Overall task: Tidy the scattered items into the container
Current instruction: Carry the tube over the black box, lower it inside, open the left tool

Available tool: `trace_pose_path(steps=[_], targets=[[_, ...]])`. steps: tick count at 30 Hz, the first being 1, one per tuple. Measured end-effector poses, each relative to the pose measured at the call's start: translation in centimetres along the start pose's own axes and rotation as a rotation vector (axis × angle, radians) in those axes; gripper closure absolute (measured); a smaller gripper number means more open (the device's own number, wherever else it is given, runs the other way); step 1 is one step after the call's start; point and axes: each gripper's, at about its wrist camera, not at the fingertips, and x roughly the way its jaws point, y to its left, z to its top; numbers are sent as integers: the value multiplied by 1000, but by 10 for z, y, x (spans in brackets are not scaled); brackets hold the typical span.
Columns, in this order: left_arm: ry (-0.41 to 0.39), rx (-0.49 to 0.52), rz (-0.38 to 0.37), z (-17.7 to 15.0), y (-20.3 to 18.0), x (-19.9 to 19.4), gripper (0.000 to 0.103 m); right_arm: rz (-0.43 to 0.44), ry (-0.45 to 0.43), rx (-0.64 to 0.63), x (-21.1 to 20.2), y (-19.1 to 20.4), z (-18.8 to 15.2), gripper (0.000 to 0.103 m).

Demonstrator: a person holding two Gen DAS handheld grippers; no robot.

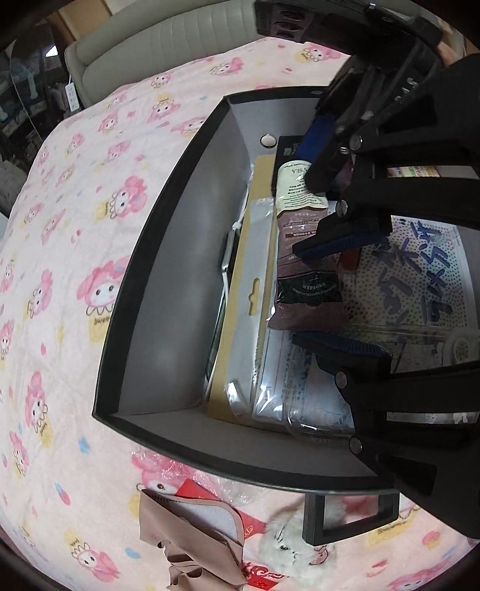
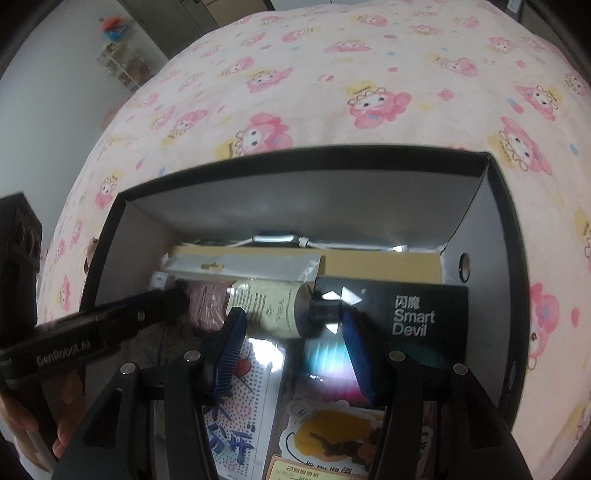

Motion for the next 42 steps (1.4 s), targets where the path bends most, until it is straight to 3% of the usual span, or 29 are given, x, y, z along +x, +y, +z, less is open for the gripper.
trace_pose_path(steps=[3,6,10,12,15,17,20,25,34,42], targets=[[-15,-4,7,-1,-1,-6,62,3,-16,9,-4,0,-2,52],[-74,2,16,-5,-3,-22,62,-4,-88,16,-23,0,0,52],[-116,64,49,-19,-12,-38,62,-64,-155,-5,-44,4,-1,52],[-81,111,64,-23,-21,-35,62,-98,-137,-48,-43,9,-2,52],[-6,173,101,-24,-37,-22,62,-93,-37,-151,-29,16,-4,52],[10,207,134,-23,-44,-16,68,-105,9,-188,-19,17,-6,52],[13,211,174,-16,-45,-7,68,-143,30,-193,-5,14,-2,52],[-10,181,151,2,-44,-1,68,-125,65,-146,10,4,5,52],[-10,105,128,19,-35,22,70,-90,30,-27,15,-8,20,52],[-9,105,60,-10,-32,-3,66,-133,40,-98,16,6,13,51]])
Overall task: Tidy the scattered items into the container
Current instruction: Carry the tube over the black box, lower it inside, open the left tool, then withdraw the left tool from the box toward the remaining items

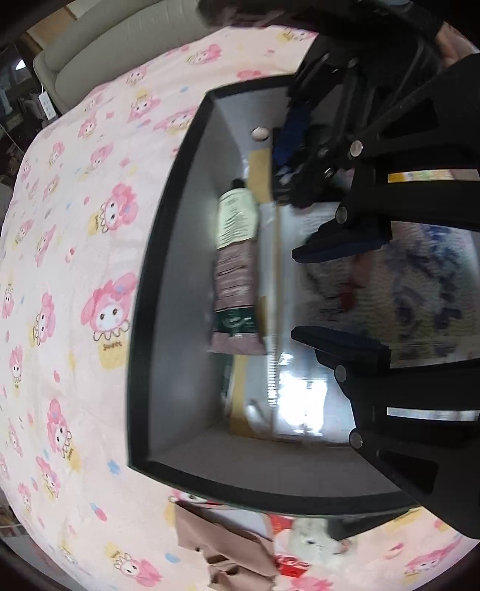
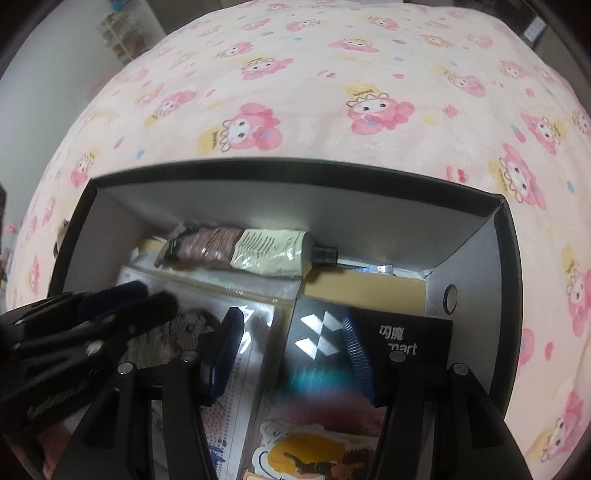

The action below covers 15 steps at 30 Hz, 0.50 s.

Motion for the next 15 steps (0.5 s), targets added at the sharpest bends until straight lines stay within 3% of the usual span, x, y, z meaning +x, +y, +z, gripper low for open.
trace_pose_path(steps=[10,15], targets=[[-57,69,-66,-35,-6,-47,60,-38,-60,10,-37,21,-37,46],[-93,155,-80,-63,-13,-82,57,-109,-143,-37,-73,43,-62,44]])
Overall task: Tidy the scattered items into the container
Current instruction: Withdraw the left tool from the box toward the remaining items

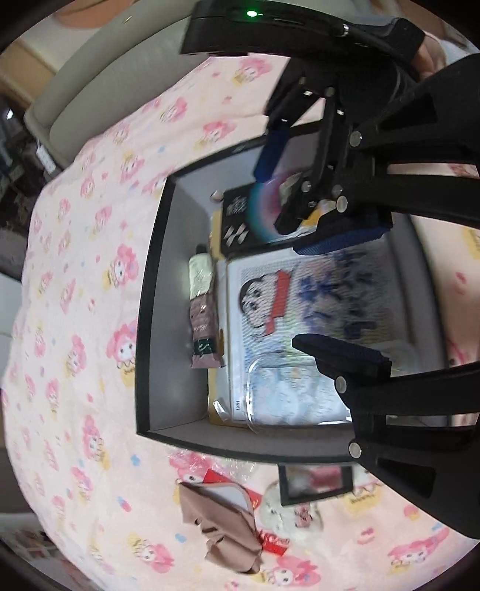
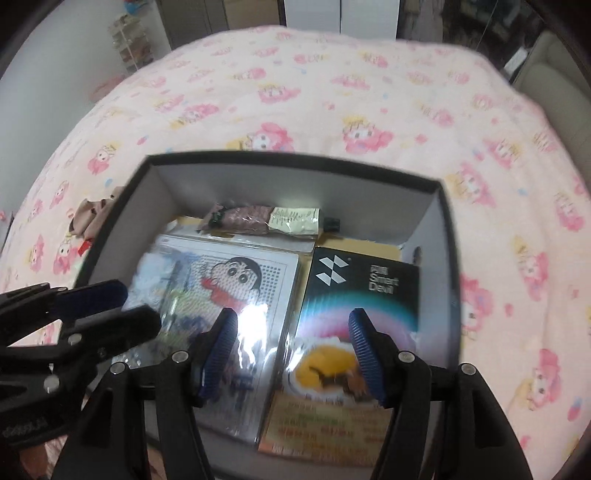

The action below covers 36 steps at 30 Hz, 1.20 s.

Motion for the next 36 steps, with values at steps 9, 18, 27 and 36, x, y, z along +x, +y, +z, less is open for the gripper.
trace_pose_path(steps=[9,18,27,36], targets=[[-51,68,-24,-45,-8,-59,56,13,-131,126,-59,21,-51,39],[-89,85,-38,-73,5,-100,56,3,-184,132,-95,58,-72,39],[-110,13,-29,-102,51,-133,56,51,-199,27,-105,116,-75,39],[-115,-67,8,-114,112,-154,56,51,-193,-69,-96,182,-63,39]])
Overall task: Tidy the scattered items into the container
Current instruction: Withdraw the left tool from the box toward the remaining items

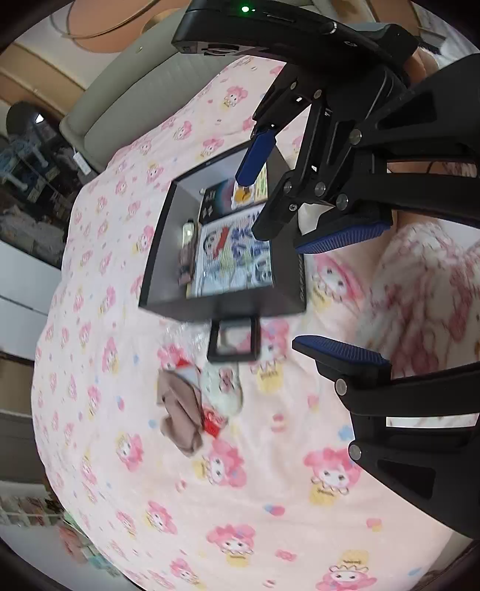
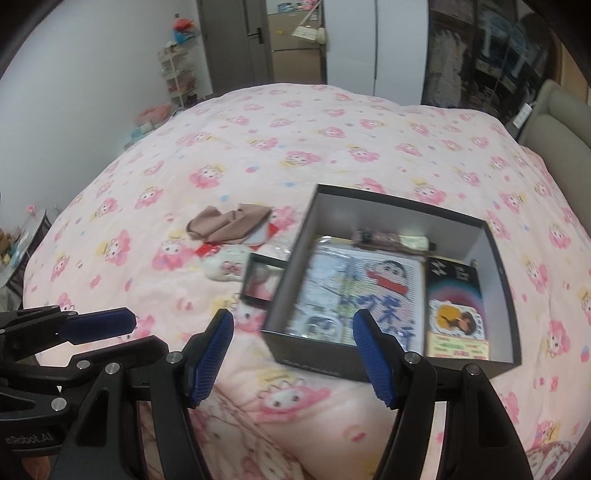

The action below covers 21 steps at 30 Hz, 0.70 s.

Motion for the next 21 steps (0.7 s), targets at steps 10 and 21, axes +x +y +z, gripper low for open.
trace_pose_path(steps=[10,21], targets=[[27,-79,47,-20,50,9,56,18,78,-79,36,43,-5,39],[22,-164,12,-21,95,28,56,135,137,-9,77,61,-7,42]])
